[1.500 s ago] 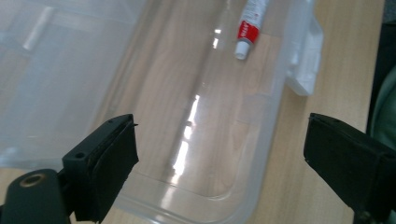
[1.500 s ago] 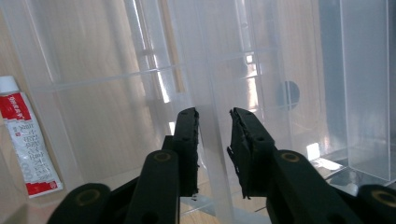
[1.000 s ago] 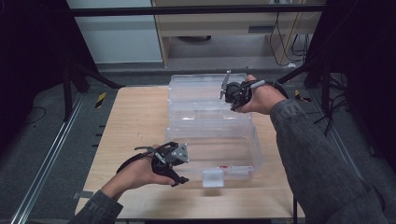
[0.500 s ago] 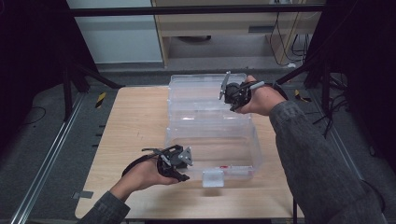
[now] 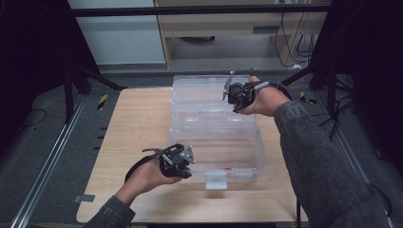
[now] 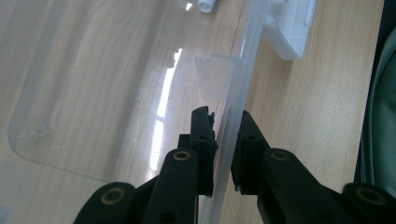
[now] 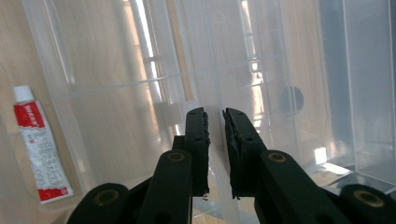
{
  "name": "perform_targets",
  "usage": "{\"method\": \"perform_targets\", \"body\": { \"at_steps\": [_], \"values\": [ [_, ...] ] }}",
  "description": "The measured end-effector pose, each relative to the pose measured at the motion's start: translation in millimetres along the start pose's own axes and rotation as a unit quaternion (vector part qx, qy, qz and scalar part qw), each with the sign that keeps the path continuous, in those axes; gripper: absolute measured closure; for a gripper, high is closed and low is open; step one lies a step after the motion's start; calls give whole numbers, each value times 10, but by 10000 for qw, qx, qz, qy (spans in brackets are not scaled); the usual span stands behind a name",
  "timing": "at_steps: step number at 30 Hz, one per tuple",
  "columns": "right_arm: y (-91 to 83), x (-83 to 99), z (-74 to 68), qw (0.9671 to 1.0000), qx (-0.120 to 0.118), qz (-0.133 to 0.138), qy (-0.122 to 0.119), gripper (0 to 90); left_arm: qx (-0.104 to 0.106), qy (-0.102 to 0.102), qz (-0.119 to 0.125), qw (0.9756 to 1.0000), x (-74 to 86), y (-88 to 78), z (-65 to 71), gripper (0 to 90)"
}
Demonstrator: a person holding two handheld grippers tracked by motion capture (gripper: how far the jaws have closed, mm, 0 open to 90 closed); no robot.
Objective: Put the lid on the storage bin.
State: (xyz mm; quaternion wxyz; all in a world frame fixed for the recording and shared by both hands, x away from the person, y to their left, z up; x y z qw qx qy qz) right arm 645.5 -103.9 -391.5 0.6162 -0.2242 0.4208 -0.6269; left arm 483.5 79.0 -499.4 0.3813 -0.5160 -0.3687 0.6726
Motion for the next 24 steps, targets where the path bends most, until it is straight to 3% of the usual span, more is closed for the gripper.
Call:
{"method": "perform_targets", "body": {
  "at_steps": [15, 24],
  "values": [
    [-141, -69, -96, 9996, -207, 68, -191, 865, -320, -30, 1, 9995, -1, 5, 4, 802],
    [-257, -80, -191, 9994, -100, 148, -300, 870, -356, -77, 40, 9993, 3, 6, 6, 797]
  ]
}}
Point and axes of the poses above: each handheld gripper's, and its own axes: y roughly forward along the jaws, x roughly out of its underside, z roughly to its right, the point moved 10 cm from there along y, roughly forward along the jaws, and after that the axes turned 14 degrees about x, right-handed, at the moved point
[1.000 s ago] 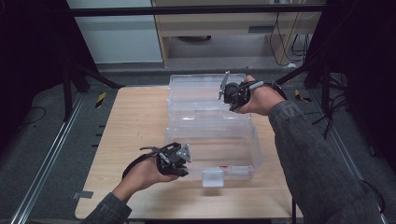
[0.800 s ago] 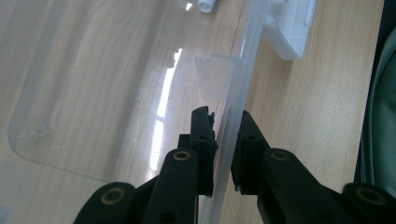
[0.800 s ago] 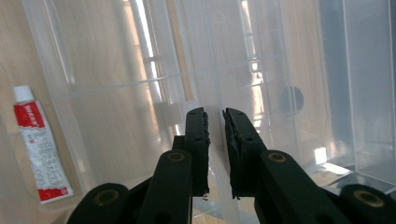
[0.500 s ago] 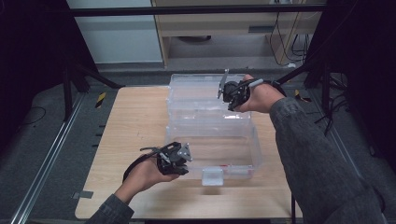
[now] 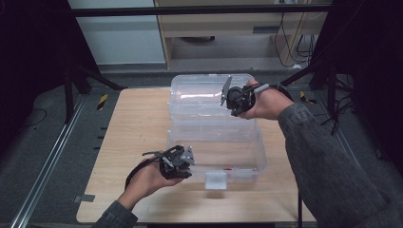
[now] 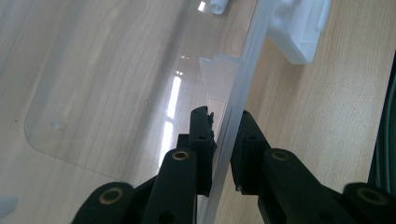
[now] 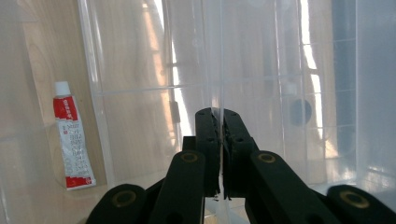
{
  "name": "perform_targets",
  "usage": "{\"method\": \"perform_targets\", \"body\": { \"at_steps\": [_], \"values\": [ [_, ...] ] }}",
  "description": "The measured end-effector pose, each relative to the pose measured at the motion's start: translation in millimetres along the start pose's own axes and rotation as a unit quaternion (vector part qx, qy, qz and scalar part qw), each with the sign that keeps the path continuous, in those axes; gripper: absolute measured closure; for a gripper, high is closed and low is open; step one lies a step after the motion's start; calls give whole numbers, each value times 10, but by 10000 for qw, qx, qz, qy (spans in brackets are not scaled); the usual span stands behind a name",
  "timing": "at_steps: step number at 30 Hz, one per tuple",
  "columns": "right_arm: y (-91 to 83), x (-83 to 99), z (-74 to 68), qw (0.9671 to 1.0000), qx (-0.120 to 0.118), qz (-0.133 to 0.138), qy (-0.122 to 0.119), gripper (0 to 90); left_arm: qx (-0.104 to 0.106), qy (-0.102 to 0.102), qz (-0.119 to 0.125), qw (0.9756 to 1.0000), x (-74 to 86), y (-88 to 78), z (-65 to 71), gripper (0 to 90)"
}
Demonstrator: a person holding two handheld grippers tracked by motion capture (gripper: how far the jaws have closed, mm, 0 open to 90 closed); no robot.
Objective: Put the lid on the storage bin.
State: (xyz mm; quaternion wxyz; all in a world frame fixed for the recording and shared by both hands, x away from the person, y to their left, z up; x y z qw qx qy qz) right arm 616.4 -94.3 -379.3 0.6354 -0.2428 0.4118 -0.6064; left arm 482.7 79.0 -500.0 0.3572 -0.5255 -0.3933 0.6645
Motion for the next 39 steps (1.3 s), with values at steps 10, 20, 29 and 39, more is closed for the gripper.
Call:
{"method": "perform_targets", "body": {
  "at_steps": [10, 20, 29, 39],
  "values": [
    [-155, 3, -172, 9997, 135, 173, -114, 870, 3, -88, 26, 10000, -1, 10, 21, 794],
    [-268, 25, -360, 9983, 416, 285, -286, 865, -88, -70, 26, 9999, -4, 10, 15, 787],
    [-342, 61, -543, 9979, 456, 366, -266, 854, -161, -170, 95, 9997, 3, 19, 38, 779],
    [-379, 135, -713, 9977, 379, 418, -386, 845, -270, -279, 216, 9990, 6, 27, 58, 770]
  ]
}}
Point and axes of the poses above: each handheld gripper's, and its own axes: y roughly forward along the jaws, x roughly out of its underside, z roughly to its right, the point moved 10 cm from there along y, roughly forward along the jaws, and after that the axes turned 14 degrees about x, right-handed, at the moved point
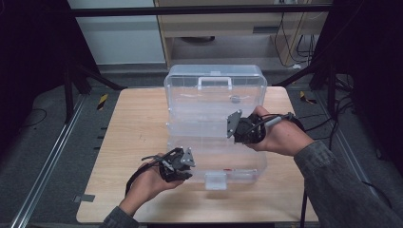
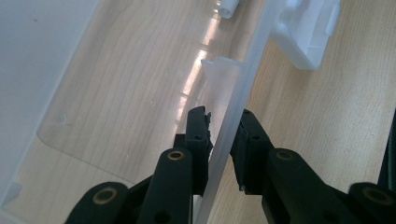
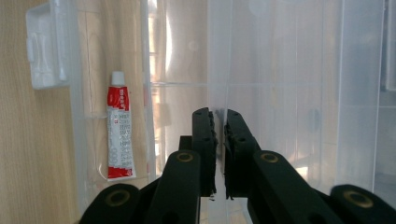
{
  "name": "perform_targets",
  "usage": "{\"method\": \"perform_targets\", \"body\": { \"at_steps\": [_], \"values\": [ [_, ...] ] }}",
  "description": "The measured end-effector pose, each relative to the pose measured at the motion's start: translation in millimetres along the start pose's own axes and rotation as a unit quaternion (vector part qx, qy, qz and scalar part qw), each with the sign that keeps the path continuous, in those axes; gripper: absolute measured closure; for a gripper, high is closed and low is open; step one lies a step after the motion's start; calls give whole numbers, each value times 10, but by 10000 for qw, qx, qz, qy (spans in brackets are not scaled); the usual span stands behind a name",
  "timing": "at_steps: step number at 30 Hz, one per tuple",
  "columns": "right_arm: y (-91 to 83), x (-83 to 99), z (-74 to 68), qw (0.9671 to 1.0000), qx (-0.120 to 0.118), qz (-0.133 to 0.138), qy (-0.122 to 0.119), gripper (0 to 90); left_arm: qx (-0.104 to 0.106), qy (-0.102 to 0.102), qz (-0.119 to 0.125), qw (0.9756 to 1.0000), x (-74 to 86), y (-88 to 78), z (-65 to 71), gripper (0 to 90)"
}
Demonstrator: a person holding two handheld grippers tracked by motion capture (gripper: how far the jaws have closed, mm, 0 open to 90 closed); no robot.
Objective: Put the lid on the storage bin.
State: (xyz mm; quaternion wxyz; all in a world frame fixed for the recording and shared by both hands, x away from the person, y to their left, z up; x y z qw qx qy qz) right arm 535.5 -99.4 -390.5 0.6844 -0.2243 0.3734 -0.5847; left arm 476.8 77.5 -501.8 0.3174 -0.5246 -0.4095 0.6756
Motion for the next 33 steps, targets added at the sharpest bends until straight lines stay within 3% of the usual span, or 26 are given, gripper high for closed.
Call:
{"method": "perform_targets", "body": {
  "at_steps": [5, 6, 9, 16, 18, 21, 23, 32, 33],
  "values": [
    [15, 14, 38, 9999, -23, 48, 105, 838, -123, -14, 31, 9999, -17, 12, 11, 760],
    [25, 25, 58, 9999, -23, 29, 135, 834, -176, 157, -16, 9997, -37, 13, -8, 760],
    [40, 37, 74, 9999, -3, 31, 149, 835, -224, 188, -10, 9996, -53, 23, -7, 761],
    [12, 44, -25, 9997, -108, 140, 157, 849, -251, 246, 3, 9994, -51, 24, -11, 760],
    [6, 53, -48, 9998, -104, 121, 125, 849, -273, 130, 33, 9995, -47, 32, 11, 757],
    [1, 57, -82, 9997, -125, 115, 146, 852, -303, 129, 49, 9994, -46, 37, 19, 752],
    [-7, 65, -132, 9998, -152, 89, 113, 848, -363, 196, -5, 9991, -41, 31, 11, 748],
    [-8, 75, -117, 9997, -175, 116, 136, 838, -530, 296, -45, 9981, -50, 34, 5, 724],
    [-10, 77, -121, 9996, -215, 128, 139, 838, -531, 281, -35, 9982, -50, 32, 11, 584]
  ]
}}
Point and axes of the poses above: each handheld gripper's, and its own axes: y roughly forward along the jaws, x roughly out of its underside, z roughly to its right, the point moved 10 cm from there along y, roughly forward along the jaws, and after that the axes turned 14 degrees about x, right-handed, at the moved point
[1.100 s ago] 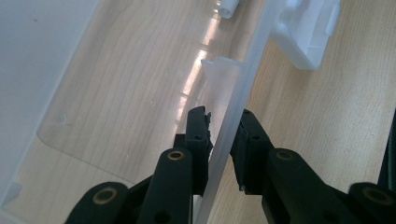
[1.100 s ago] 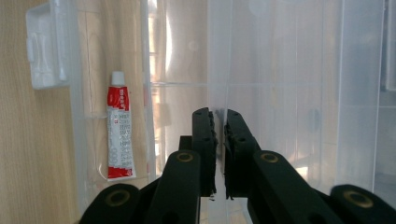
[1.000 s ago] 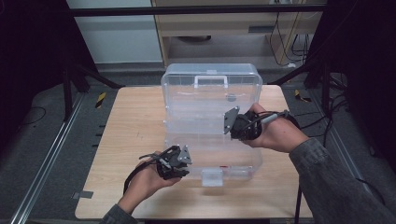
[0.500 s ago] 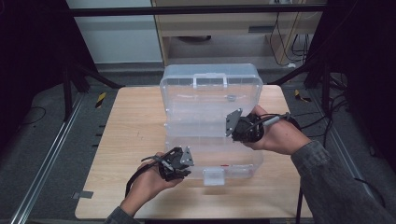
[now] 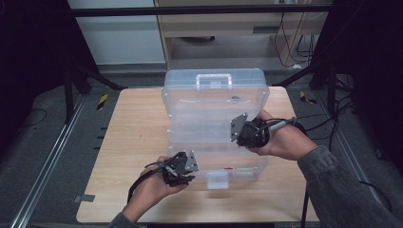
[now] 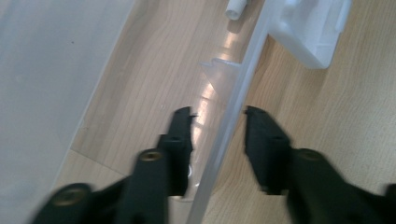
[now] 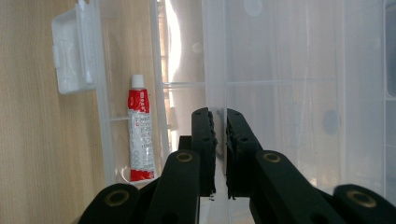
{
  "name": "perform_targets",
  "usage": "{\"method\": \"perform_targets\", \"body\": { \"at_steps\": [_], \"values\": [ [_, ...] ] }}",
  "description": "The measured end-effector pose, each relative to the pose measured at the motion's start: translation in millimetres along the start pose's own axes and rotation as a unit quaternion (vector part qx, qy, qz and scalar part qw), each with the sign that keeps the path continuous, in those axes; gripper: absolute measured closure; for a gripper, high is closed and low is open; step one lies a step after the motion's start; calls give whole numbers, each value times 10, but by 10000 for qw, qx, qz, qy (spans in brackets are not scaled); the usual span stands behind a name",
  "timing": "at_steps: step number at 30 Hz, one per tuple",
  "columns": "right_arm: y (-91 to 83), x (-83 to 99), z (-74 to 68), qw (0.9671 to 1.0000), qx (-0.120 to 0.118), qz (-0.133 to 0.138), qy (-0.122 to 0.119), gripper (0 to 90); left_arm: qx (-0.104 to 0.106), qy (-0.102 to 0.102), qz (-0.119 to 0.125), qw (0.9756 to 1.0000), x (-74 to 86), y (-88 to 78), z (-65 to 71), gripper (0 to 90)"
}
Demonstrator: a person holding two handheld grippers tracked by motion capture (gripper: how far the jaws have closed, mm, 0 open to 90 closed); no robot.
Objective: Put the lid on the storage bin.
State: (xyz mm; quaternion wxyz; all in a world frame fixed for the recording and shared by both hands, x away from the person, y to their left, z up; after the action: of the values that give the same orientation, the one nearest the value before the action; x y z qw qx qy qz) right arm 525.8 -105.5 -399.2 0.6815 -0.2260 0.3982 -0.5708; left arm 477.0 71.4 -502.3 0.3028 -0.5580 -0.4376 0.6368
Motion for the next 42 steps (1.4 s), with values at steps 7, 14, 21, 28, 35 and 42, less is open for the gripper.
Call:
{"method": "perform_targets", "body": {
  "at_steps": [7, 14, 21, 28, 35, 42],
  "values": [
    [-1, 6, 2, 10000, 36, 24, 22, 833, -5, -96, 808, 9967, -146, -330, 121, 435],
    [-5, 13, -6, 9999, 104, 42, -4, 826, 192, -234, 1528, 9878, -245, -689, 198, 347],
    [-2, 7, -7, 9998, 151, 74, 60, 820, -171, -603, 1973, 9783, -241, -1282, -153, 530],
    [-2, 5, 2, 9998, 179, 110, 44, 815, -615, -1106, 1807, 9754, -221, -1568, -772, 794],
    [-2, 10, -9, 9996, 241, 159, 41, 804, -651, -1429, 1691, 9730, -364, -1595, -1130, 895],
    [-4, 8, -15, 9996, 248, 131, 38, 799, -488, -1778, 1901, 9643, -425, -1598, -1330, 897]
  ]
}}
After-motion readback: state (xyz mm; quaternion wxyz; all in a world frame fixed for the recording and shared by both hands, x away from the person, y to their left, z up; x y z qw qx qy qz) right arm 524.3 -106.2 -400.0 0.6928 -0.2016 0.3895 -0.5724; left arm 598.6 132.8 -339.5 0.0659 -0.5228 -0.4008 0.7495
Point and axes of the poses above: each handheld gripper's, and its own axes: y roughly forward along the jaws, x roughly out of its underside, z roughly to its right, the point moved 10 cm from there along y, roughly forward along the jaws, and after that the axes turned 14 degrees about x, right-handed, at the moved point
